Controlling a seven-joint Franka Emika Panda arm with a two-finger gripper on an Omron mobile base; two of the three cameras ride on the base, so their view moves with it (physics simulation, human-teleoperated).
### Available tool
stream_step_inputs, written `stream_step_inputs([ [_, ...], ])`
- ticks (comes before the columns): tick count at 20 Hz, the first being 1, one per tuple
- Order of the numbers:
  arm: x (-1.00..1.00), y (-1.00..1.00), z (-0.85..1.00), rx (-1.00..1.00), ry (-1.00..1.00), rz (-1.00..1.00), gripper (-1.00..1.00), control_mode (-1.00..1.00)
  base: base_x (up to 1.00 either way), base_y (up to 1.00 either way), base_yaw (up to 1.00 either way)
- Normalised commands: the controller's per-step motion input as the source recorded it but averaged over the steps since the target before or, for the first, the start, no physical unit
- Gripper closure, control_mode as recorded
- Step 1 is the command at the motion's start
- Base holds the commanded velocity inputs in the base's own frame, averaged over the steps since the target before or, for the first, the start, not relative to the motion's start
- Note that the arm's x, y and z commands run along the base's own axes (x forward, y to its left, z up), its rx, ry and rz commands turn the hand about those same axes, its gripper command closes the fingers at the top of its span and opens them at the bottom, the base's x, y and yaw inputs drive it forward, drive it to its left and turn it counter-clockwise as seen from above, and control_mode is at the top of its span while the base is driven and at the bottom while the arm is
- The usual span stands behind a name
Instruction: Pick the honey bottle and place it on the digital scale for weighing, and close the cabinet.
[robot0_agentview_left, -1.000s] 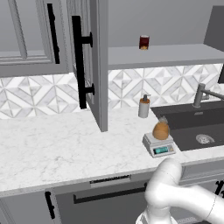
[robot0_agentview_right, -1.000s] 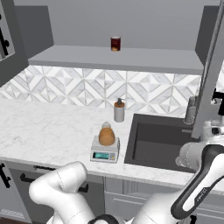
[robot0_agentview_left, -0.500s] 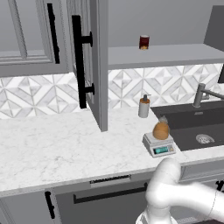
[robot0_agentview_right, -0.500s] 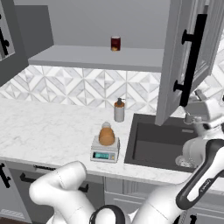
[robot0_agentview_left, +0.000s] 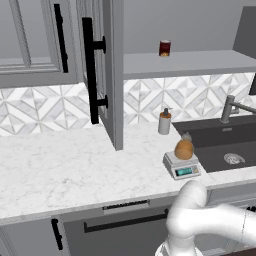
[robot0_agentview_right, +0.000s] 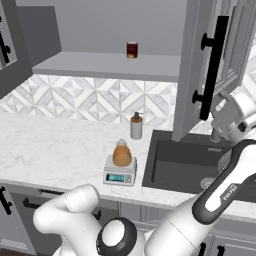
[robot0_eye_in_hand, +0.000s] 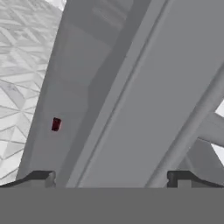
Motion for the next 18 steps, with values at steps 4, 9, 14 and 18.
stream_step_inputs([
  [4, 0.0, 0.51, 0.47, -0.18, 0.51, -0.14, -1.0, -1.0, 0.0, 0.0, 0.0],
  [9, 0.0, 0.8, 0.12, -0.24, 0.39, -0.17, -1.0, -1.0, 0.0, 0.0, 0.0],
  [14, 0.06, 0.72, 0.09, -0.23, 0.28, -0.17, -1.0, -1.0, 0.0, 0.0, 0.0],
  [18, 0.31, 0.65, 0.18, -0.16, 0.16, -0.17, -1.0, -1.0, 0.0, 0.0, 0.0],
])
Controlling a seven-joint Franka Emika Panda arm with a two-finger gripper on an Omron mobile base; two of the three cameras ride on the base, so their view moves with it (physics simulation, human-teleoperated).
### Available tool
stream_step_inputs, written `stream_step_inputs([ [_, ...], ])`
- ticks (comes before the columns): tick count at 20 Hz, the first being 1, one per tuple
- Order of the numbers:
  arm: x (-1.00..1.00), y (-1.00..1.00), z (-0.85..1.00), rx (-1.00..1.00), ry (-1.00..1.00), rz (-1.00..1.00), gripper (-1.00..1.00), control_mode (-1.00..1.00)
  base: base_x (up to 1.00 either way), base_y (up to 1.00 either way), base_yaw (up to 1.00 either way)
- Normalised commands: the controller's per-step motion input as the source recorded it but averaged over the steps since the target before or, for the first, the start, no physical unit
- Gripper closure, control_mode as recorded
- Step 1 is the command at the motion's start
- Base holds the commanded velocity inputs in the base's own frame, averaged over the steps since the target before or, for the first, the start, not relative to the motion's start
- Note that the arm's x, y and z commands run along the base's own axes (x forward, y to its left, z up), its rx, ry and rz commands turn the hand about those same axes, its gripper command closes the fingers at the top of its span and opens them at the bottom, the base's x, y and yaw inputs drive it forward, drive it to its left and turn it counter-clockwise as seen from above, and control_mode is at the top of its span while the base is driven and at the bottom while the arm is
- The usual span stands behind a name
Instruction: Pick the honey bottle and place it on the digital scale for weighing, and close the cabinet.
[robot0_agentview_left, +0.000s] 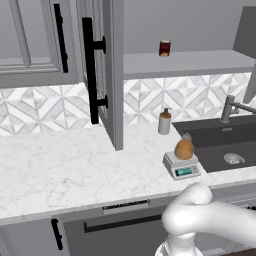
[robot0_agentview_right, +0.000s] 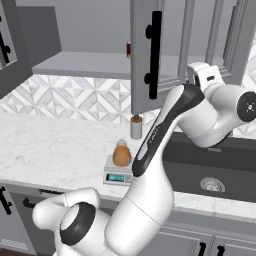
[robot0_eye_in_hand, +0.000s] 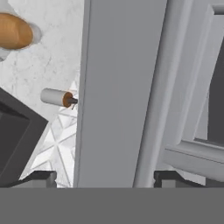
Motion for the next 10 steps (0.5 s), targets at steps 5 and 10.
stream_step_inputs([
  [5, 0.72, 0.49, 0.0, -0.03, 0.03, -0.11, -1.0, -1.0, 0.0, 0.0, 0.0],
  [10, 0.75, 0.2, 0.0, 0.0, 0.0, -0.01, -1.0, -1.0, 0.0, 0.0, 0.0],
])
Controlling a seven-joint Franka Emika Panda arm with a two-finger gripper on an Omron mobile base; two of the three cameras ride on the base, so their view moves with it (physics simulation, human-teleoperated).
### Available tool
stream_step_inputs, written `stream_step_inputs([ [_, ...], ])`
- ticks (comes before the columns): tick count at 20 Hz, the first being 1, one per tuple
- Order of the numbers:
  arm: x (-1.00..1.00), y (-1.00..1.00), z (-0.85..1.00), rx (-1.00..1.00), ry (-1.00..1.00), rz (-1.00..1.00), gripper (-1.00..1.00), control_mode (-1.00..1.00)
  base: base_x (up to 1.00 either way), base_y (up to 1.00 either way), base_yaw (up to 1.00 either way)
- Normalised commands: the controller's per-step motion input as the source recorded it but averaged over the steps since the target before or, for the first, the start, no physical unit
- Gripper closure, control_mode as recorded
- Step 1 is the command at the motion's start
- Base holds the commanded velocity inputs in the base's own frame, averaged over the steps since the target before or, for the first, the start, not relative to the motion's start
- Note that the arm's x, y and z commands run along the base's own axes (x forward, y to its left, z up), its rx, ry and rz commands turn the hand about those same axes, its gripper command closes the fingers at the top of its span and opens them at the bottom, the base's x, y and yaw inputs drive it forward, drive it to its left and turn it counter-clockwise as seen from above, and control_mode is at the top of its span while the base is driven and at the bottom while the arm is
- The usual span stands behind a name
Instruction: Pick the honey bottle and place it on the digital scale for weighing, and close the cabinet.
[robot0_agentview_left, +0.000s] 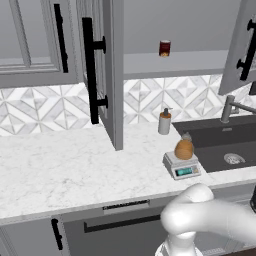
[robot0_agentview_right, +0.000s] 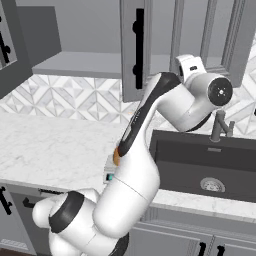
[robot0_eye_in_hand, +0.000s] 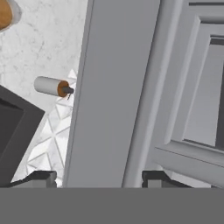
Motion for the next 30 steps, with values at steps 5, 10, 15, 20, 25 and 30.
stream_step_inputs([
  [5, 0.81, 0.05, -0.01, 0.0, 0.02, 0.0, -1.0, -1.0, 0.0, 0.0, 0.0],
  [10, 0.79, 0.25, 0.0, -0.01, 0.12, 0.0, -1.0, -1.0, 0.0, 0.0, 0.0],
  [15, 0.51, 0.19, 0.0, -0.02, 0.04, 0.0, -1.0, -1.0, 0.0, 0.0, 0.0],
  [20, 0.39, 0.02, -0.17, 0.0, -0.03, 0.0, -1.0, -1.0, 0.0, 0.0, 0.0],
  [25, 0.78, 0.0, -0.56, 0.0, -0.01, 0.0, -1.0, -1.0, 0.0, 0.0, 0.0],
  [30, 0.81, 0.06, -0.47, 0.0, 0.0, 0.0, -1.0, -1.0, 0.0, 0.0, 0.0],
])
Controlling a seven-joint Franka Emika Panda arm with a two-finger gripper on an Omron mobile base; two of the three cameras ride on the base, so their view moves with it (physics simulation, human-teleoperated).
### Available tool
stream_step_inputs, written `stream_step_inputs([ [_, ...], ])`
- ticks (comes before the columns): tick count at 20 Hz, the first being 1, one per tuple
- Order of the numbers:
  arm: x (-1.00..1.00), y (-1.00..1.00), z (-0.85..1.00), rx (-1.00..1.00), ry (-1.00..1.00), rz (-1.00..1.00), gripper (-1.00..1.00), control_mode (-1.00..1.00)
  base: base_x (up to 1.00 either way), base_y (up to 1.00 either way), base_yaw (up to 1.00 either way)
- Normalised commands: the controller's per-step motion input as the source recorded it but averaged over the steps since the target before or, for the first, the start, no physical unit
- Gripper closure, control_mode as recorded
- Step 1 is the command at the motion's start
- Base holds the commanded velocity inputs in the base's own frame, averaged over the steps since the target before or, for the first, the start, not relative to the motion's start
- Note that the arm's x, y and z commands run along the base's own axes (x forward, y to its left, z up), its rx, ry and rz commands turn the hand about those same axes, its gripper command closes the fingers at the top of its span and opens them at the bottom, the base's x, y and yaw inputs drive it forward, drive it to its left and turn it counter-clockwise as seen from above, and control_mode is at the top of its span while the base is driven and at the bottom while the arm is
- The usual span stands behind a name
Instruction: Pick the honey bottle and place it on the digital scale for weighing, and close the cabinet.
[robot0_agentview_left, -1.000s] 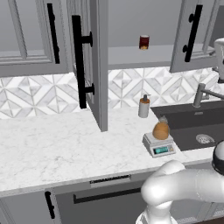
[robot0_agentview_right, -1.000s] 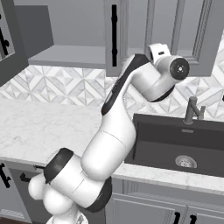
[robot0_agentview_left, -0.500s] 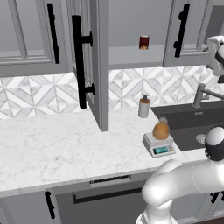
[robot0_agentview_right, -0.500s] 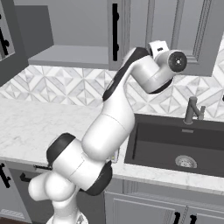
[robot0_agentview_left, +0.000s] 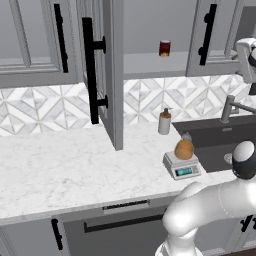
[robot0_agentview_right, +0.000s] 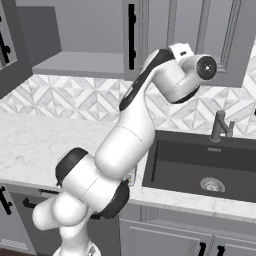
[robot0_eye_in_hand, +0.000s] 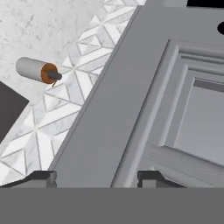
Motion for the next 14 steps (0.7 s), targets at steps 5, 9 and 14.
stream_step_inputs([
  [5, -0.35, 0.36, -0.24, 0.0, 0.0, 0.0, -1.0, -1.0, 0.0, 0.0, 0.0],
  [9, -0.97, 0.8, -0.06, 0.0, 0.0, 0.02, -1.0, -1.0, 0.0, 0.0, 0.0],
  [14, -1.0, 1.0, -0.07, 0.01, -0.12, 0.03, -1.0, -1.0, 0.0, 0.0, 0.0],
])
